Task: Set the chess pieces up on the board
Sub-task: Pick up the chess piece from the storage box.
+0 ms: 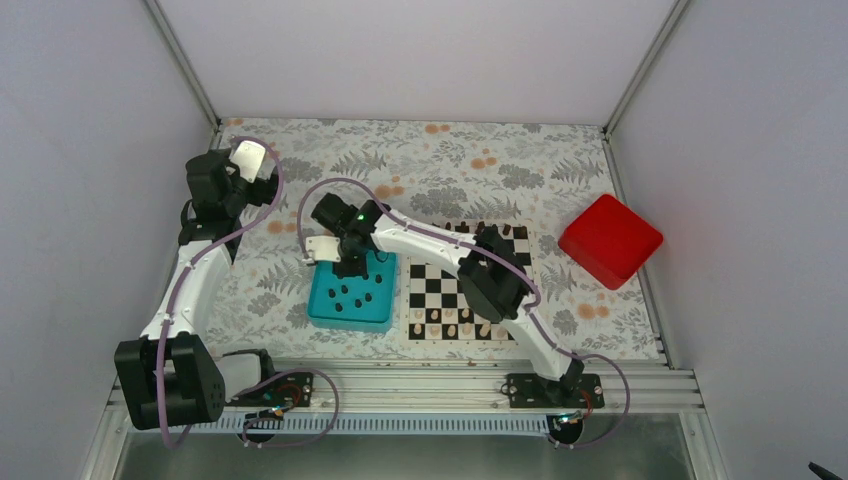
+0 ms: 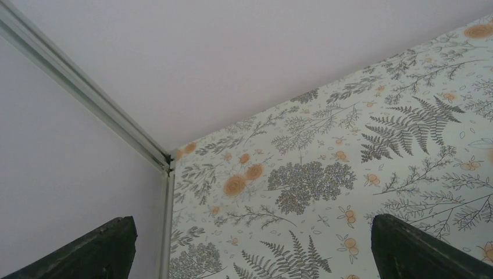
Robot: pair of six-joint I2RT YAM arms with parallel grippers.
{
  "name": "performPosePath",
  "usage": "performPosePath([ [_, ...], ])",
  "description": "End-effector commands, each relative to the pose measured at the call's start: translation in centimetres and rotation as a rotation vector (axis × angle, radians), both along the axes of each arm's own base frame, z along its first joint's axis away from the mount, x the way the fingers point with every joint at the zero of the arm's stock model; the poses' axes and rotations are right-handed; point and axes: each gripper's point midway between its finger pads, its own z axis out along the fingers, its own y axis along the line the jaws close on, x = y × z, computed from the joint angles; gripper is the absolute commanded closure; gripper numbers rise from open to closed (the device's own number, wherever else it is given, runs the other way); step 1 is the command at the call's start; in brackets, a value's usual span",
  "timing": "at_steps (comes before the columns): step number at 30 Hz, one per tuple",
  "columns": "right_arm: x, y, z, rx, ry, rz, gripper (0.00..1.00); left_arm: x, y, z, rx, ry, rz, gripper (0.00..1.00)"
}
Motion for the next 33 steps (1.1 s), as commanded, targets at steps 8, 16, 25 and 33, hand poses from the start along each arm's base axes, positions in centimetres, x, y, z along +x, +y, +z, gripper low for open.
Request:
performPosePath([
  [8,-1.1,1.5,-2.6,0.011,0.058,0.009,0.64,-0.1,0.0,0.6,-0.002,-0.029,-0.014,0.00],
  [16,-1.4,1.9,-3.4,0.012,0.062,0.014,0.65,-0.1,0.0,0.5,-0.004,-0.028,-0.014,0.00],
  [25,-1.6,1.7,-3.7,-0.009,0.062,0.017,0.93,-0.1,-0.1,0.4,-0.007,-0.026,-0.019,0.00],
  [33,-0.7,1.6,2.2,0.069,-0.013,-0.006,0.96,-0.2,0.0,0.6,-0.004,-0.031,-0.013,0.00],
])
